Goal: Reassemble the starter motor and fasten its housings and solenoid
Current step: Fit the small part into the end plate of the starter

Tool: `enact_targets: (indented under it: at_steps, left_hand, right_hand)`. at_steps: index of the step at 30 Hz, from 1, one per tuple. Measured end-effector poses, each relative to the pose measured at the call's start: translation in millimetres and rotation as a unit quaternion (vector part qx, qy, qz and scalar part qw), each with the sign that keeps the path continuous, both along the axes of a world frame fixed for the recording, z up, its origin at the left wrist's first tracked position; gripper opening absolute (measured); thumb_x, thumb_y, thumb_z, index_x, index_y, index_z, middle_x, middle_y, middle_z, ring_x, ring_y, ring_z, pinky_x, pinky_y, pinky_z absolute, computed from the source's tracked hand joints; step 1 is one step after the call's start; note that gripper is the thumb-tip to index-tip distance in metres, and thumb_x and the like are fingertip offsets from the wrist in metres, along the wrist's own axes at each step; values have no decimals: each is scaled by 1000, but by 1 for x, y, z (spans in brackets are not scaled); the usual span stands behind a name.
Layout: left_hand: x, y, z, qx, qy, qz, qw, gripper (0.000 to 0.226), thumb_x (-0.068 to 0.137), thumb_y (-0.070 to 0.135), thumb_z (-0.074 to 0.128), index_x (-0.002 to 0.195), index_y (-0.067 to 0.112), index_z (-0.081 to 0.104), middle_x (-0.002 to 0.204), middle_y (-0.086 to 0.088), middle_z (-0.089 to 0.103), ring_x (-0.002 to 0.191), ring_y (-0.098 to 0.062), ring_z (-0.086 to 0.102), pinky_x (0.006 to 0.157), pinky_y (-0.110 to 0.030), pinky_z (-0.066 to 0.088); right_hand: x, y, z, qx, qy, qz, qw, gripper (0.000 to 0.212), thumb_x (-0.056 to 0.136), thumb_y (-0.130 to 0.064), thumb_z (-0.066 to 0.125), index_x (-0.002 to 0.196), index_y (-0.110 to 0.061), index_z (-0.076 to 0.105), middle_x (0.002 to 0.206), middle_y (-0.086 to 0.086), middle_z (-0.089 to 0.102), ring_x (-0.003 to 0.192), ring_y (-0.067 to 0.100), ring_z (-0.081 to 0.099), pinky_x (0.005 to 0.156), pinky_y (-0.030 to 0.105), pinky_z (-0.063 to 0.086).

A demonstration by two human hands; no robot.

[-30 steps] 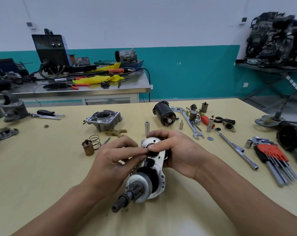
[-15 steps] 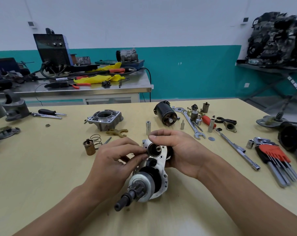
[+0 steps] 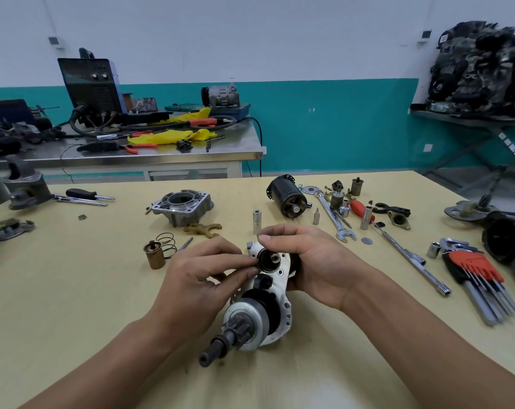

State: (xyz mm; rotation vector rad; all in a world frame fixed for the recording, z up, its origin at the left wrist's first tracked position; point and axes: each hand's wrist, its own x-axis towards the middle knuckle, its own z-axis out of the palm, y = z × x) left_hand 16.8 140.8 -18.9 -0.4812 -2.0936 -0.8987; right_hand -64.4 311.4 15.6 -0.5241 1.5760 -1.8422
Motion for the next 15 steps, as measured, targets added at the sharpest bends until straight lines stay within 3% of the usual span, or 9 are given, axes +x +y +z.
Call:
enact_targets:
  at_steps: [10, 15]
  left_hand:
    - [2, -1, 0, 15, -7, 24, 1000, 8, 75, 17, 80, 83, 17, 80, 75, 11, 72, 68, -3, 67, 56, -16, 52]
    - [4, 2, 1, 9, 0, 11, 1000, 17, 76, 13, 80, 87, 25, 76, 76, 11, 72, 69, -3, 68, 55, -19, 53]
  right_hand:
    - [0, 0, 1, 13, 1, -2, 1000, 24, 61, -25, 78, 84, -19, 74, 82, 8, 72, 68, 21, 66, 62, 34, 53]
    - [0, 0, 2, 23, 5, -1, 1000, 29, 61, -25, 78, 88, -18, 73, 84, 8, 72, 69, 21, 64, 64, 34, 51]
